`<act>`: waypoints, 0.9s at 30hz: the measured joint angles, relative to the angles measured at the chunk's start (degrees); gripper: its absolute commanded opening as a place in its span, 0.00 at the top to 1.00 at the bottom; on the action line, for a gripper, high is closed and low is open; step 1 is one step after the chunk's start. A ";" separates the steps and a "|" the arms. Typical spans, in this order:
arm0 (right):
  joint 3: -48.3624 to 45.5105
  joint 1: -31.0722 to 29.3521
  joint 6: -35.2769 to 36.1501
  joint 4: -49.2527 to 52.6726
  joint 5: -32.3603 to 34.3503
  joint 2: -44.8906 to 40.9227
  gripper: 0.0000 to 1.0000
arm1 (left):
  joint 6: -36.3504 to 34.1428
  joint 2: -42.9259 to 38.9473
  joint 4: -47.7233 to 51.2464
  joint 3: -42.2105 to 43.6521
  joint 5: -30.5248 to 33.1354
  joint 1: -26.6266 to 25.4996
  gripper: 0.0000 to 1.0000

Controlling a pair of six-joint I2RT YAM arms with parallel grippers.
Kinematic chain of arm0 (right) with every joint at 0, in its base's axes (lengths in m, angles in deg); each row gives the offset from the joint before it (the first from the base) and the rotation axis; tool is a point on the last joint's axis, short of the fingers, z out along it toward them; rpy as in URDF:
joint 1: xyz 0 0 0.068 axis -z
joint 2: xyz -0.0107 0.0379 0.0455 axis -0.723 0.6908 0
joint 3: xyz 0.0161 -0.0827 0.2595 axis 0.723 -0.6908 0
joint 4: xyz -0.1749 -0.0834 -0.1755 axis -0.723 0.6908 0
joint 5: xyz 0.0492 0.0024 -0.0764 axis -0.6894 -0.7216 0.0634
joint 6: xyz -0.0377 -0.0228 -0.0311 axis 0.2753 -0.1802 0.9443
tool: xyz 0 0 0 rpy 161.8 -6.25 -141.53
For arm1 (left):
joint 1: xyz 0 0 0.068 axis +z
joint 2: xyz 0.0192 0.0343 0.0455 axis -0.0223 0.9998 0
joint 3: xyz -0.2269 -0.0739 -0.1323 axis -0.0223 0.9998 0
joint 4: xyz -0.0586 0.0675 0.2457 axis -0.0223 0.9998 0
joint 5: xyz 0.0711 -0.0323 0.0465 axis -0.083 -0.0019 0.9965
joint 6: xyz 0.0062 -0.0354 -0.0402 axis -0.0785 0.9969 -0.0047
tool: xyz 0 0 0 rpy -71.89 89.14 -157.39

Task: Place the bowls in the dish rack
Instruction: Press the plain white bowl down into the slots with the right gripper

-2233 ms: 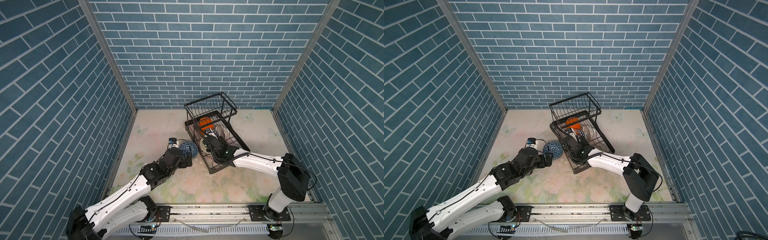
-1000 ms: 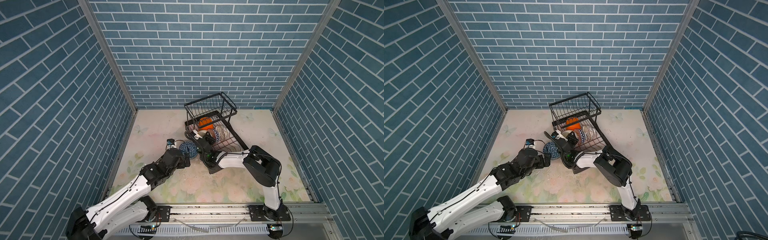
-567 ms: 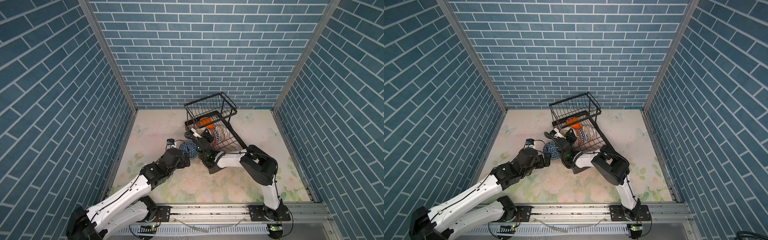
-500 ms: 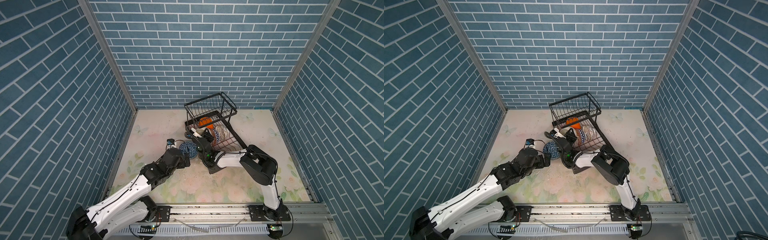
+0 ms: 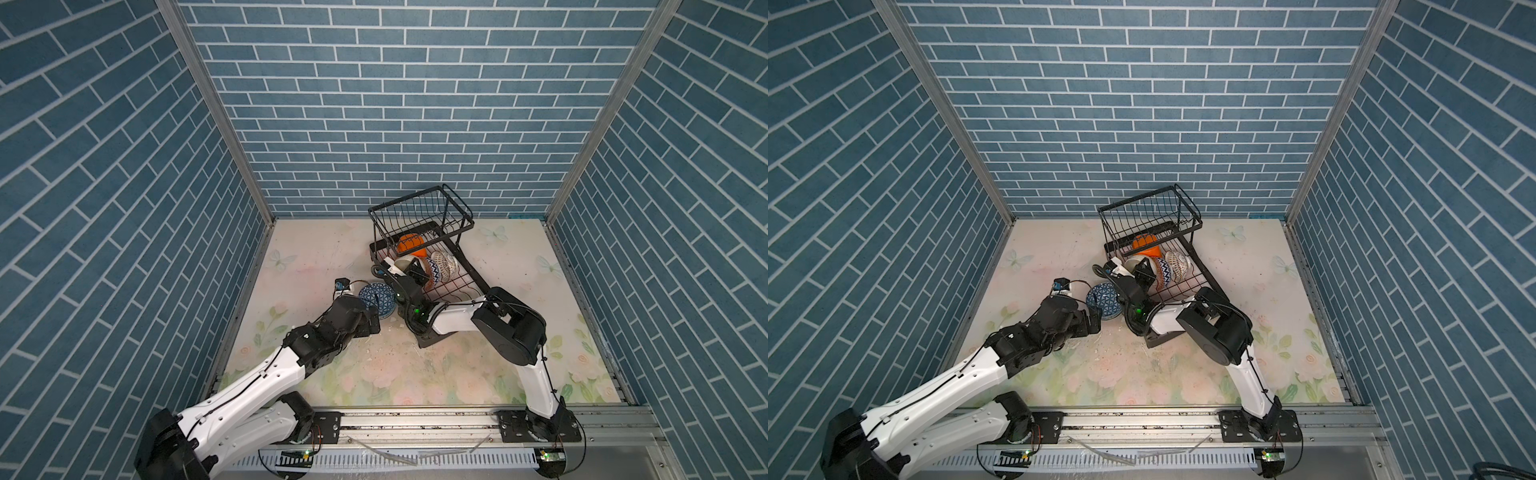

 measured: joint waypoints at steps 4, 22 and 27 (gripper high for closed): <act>0.79 0.00 0.90 -1.38 0.09 1.01 1.00 | -0.15 0.09 0.22 -0.11 -0.33 0.17 0.00; 0.68 -2.34 1.05 -4.31 2.93 2.05 1.00 | -0.39 -0.15 0.74 -0.28 -0.85 1.09 0.00; -0.04 -2.97 1.25 -5.53 4.09 2.08 1.00 | -0.35 -0.70 0.79 -0.28 -0.87 1.09 0.00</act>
